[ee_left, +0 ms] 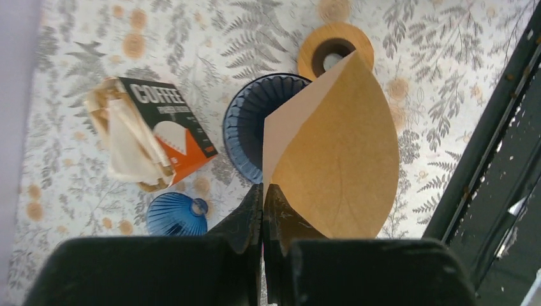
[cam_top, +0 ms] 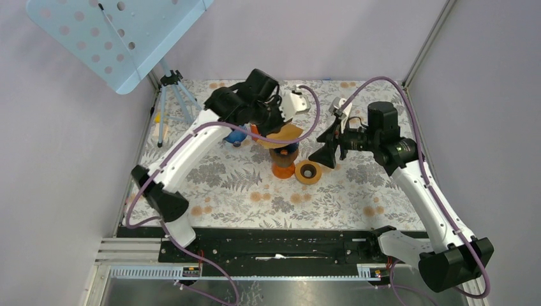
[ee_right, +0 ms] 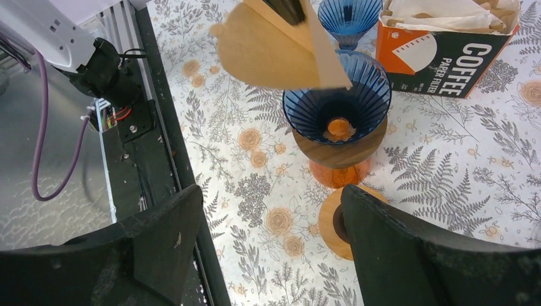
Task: Place the coffee filter in the dripper
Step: Place the coffee filter in the coffee dripper.
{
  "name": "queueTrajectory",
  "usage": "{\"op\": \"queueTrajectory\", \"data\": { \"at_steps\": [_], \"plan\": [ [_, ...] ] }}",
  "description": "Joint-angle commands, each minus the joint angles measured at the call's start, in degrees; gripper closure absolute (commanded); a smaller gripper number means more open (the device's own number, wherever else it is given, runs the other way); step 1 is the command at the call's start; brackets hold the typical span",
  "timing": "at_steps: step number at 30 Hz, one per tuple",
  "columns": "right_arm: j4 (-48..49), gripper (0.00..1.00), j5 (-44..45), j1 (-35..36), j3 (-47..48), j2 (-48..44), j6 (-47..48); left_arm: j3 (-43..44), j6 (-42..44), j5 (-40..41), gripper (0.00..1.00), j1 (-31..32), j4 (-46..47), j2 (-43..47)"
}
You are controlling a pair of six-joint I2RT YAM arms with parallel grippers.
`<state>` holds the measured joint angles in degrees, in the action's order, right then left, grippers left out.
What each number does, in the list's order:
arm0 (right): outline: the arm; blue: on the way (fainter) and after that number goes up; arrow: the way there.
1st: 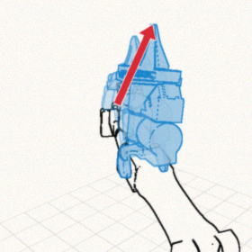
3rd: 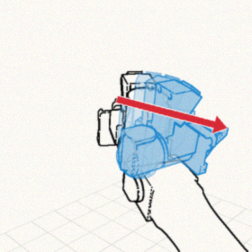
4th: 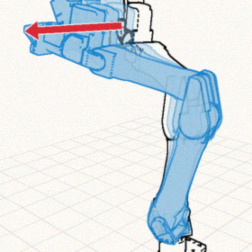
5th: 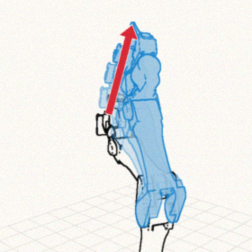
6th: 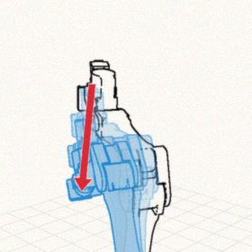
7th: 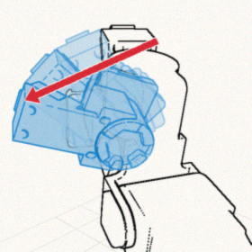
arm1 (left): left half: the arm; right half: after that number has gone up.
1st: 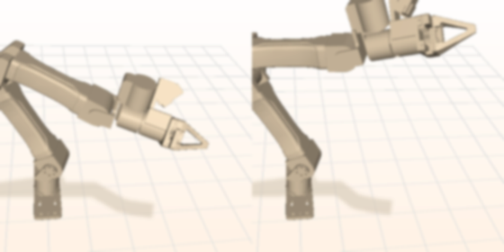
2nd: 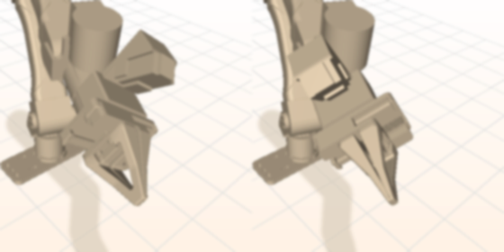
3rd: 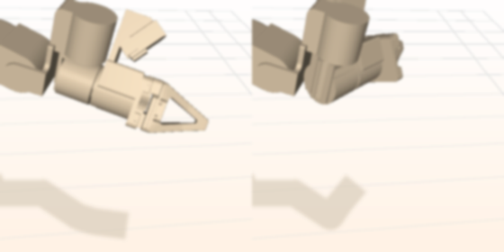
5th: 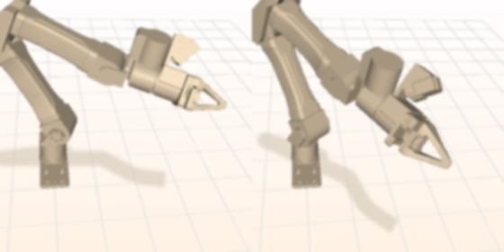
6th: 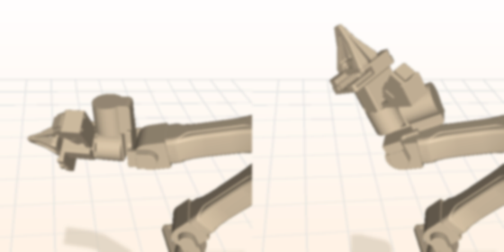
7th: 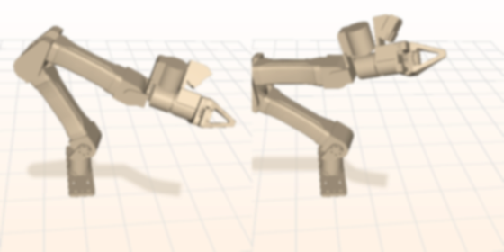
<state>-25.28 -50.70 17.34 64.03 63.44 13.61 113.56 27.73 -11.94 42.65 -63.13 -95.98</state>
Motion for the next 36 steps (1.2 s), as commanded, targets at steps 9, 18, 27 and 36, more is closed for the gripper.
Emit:
{"op": "queueTrajectory", "data": {
  "at_steps": [9,18,27,36],
  "plan": [
    [-1.7,0.14,-1.2,-0.9,-3.3,-3.5,3.2,9.5,7.2,-4.0,0.9,-1.3,-9.4,-12.0],
    [1.3,0.14,0.3,-1.0,-4.7,-2.4,0.8,10.2,3.1,-6.0,0.5,-3.7,-6.5,-12.1],
    [4.5,0.15,7.5,-0.9,-2.1,1.0,-4.8,2.9,-6.1,-8.3,0.31,-7.6,-0.8,-6.0],
    [4.7,0.15,15.3,1.1,3.7,6.5,-8.1,-6.6,-13.6,-6.6,0.27,-8.2,5.9,-0.3]
  ]
}}
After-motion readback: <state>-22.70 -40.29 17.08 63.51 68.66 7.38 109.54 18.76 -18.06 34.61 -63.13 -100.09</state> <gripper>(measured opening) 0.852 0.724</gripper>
